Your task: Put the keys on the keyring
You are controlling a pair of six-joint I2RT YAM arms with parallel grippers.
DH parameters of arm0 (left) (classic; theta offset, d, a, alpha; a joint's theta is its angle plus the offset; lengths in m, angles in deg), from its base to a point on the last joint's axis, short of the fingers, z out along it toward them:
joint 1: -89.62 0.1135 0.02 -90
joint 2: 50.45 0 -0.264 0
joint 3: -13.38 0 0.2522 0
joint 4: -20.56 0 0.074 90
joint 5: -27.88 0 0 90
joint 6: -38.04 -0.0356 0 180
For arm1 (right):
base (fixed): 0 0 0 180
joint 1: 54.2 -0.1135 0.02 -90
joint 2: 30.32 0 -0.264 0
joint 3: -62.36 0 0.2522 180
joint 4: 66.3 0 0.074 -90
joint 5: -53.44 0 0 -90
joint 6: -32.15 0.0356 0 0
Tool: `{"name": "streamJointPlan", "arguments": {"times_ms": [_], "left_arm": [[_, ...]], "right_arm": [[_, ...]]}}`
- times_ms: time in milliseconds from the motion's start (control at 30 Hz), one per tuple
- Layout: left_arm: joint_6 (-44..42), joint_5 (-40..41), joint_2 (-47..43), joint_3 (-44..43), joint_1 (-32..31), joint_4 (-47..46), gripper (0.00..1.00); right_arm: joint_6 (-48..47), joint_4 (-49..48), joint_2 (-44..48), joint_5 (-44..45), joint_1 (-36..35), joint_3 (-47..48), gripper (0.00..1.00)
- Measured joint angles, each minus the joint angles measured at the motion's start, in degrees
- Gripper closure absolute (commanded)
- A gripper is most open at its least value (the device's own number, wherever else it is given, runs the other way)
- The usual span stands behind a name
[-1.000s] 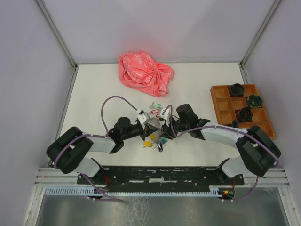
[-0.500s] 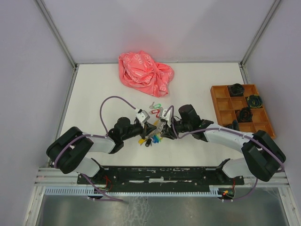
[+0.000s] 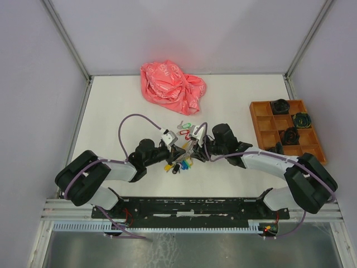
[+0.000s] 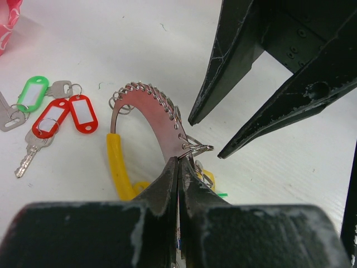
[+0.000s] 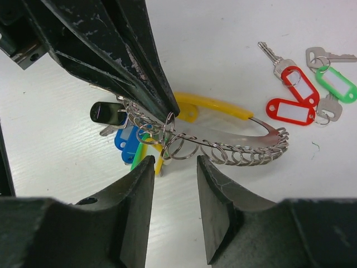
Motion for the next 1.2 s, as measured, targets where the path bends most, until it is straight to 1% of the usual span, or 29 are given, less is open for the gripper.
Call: {"name": "streamJointPlan", "arguments": {"times_ms": [133,267,400,533,667,767,833,967,1100,1200], "left_arm": [[0.0,0.0,0.0,0.0,0.0,0.1,0.97],[0.0,-0.2,0.0,0.0,0.0,0.2,0.97],[0.0,-0.2,0.0,0.0,0.0,0.3,0.97],[0.0,-0.2,0.0,0.0,0.0,0.3,0.97],[0.0,-0.3,-0.3,0.0,0.0,0.4,0.97],[0.0,-0.3,-0.5,0.0,0.0,0.3,0.97],[0.0,-0.3,-0.5,0.0,0.0,0.4,0.97],[0.0,-0.3,-0.5,0.0,0.0,0.4,0.97],[0.0,-0.3,-0.5,0.0,0.0,0.4,0.97],[0.0,-0.2,-0.6,0.0,0.0,0.4,0.97]], "right_arm": [[0.8,-0.8,-1.5,0.0,0.0,0.0,0.54],[1.7,-1.8,-2.3,0.7,0.0,0.0,0.56],[2.8,-3.1,-2.3,3.8,0.0,0.0,0.6],[4.2,-3.4,-1.2,8.0,0.0,-0.3,0.62],[4.8,-2.1,0.0,11.8,0.1,-0.3,0.62],[4.9,-0.8,1.1,12.7,0.1,-0.3,0.6],[4.7,-0.2,2.2,12.0,0.1,-0.3,0.6],[4.1,0.0,4.0,7.8,0.2,-0.3,0.59],[4.7,0.0,3.6,2.9,0.2,-0.2,0.59],[6.0,-0.7,1.7,0.3,0.2,0.8,0.58]]}}
